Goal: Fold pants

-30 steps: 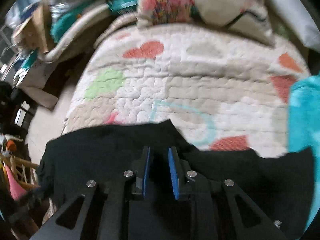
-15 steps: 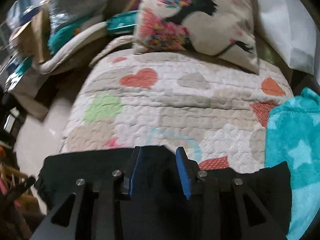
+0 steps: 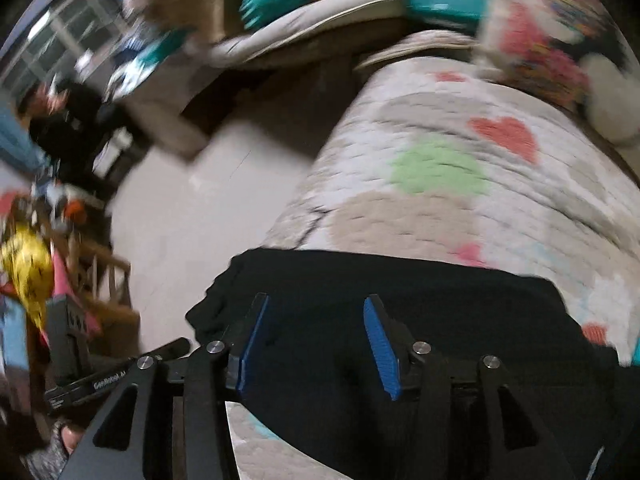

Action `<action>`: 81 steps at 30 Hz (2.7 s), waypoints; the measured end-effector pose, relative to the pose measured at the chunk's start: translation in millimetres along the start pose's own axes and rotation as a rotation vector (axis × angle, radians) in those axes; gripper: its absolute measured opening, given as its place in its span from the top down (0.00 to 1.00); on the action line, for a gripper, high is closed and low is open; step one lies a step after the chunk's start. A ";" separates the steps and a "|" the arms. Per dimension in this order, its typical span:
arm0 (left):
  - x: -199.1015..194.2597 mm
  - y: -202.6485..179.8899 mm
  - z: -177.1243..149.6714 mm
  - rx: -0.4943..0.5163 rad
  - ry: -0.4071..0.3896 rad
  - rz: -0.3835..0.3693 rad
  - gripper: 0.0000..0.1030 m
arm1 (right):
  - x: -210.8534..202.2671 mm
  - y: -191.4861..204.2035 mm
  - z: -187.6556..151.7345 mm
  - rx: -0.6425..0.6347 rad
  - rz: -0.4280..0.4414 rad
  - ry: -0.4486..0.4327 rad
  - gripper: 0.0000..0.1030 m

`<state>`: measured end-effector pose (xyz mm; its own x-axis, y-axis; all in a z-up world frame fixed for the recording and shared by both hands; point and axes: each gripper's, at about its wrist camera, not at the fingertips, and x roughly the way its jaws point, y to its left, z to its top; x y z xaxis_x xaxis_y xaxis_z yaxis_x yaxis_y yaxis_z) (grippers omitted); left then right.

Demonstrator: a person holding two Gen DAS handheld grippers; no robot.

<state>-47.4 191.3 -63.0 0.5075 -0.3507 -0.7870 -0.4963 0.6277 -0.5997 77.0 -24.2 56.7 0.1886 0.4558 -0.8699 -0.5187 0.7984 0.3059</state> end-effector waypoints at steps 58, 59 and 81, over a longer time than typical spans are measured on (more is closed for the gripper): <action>-11.3 18.9 10.4 -0.142 -0.149 0.045 0.52 | 164.1 87.1 51.4 -0.467 -0.106 0.297 0.41; -13.8 16.7 10.9 -0.127 -0.163 0.044 0.51 | 163.8 86.4 51.7 -0.458 -0.096 0.298 0.41; 19.7 -26.6 0.7 0.080 0.010 -0.012 0.87 | 141.4 88.1 47.5 -0.446 -0.062 0.271 0.85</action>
<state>-23.7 168.1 -62.5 0.5059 -0.3654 -0.7814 -0.4318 0.6769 -0.5961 97.5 129.3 -21.0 0.0383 0.2481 -0.9680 -0.8291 0.5487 0.1079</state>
